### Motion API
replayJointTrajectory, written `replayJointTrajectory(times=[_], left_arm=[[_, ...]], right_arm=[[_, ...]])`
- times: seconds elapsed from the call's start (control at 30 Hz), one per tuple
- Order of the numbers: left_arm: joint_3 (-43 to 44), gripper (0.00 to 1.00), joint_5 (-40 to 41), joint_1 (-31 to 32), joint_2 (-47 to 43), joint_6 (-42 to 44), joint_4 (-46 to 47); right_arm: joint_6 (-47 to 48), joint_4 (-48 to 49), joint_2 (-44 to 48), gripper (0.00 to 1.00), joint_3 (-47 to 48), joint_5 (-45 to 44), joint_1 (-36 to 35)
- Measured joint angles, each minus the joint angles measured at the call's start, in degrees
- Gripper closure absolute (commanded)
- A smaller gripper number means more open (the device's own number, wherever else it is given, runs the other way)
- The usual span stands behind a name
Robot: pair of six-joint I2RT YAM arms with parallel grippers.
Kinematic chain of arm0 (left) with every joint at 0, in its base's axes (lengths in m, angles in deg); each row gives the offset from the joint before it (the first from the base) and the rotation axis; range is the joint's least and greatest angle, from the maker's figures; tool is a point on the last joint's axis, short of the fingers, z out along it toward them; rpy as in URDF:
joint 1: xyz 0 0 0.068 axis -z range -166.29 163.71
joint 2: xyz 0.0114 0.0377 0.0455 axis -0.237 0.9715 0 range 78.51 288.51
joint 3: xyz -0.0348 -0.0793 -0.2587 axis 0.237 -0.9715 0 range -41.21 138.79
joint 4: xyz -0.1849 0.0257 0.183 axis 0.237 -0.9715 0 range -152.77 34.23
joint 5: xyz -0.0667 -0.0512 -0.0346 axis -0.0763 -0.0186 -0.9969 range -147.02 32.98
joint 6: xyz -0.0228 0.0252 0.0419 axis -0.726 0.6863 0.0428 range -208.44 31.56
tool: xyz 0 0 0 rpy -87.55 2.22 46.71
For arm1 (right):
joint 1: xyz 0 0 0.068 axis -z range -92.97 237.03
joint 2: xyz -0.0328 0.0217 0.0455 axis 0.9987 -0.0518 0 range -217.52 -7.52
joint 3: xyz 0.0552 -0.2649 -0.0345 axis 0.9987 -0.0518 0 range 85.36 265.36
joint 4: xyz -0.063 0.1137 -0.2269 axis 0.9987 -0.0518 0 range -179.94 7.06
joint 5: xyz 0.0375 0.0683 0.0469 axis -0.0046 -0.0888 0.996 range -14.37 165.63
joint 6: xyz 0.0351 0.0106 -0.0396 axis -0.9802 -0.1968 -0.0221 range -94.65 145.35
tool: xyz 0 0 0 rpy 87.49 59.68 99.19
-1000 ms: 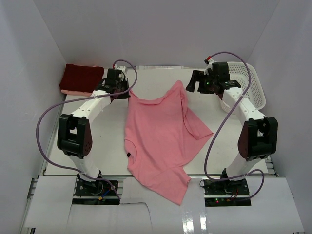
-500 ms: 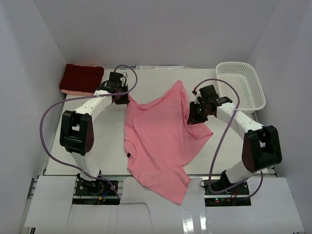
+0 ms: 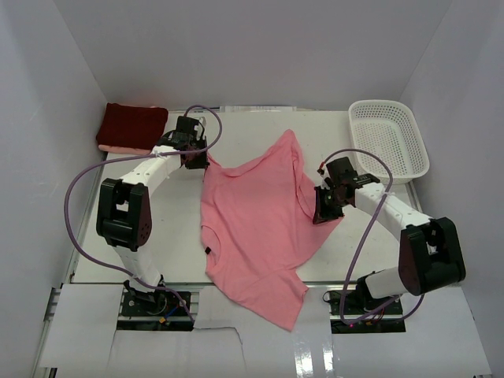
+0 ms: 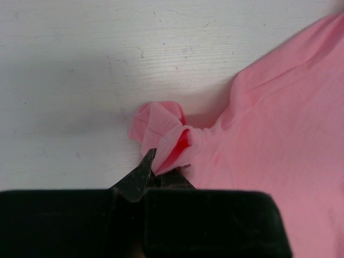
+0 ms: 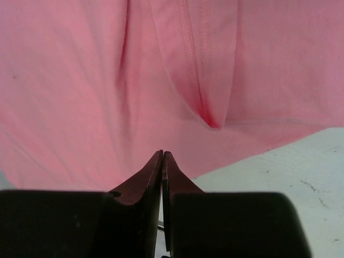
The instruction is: Fold and stack the t-shirts
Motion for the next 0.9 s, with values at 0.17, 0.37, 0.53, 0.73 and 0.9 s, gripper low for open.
replayJointTrajectory(times=[0.17, 0.37, 0.53, 0.73, 0.9], left_arm=[[0.02, 1.0, 0.0, -0.04, 0.0, 0.04, -0.24], [0.02, 1.0, 0.0, -0.04, 0.0, 0.0, -1.09], [-0.04, 1.0, 1.77, -0.04, 0.0, -0.35, -3.58], [-3.3, 1.0, 2.45, -0.04, -0.35, -1.14, -5.29], [-7.85, 1.0, 2.56, 0.5, -0.7, -1.99, -7.74]], right_arm=[[-0.17, 0.33, -3.41, 0.91, -0.61, -0.09, 0.0], [-0.13, 1.05, -9.81, 0.92, 0.57, -1.53, 0.0], [-0.11, 0.81, -15.8, 0.92, 5.31, -3.04, 0.0], [-0.26, -0.52, -23.37, 0.92, 14.62, -3.85, 0.0], [-0.33, -3.43, -33.07, 0.92, 28.37, -4.26, 0.04]])
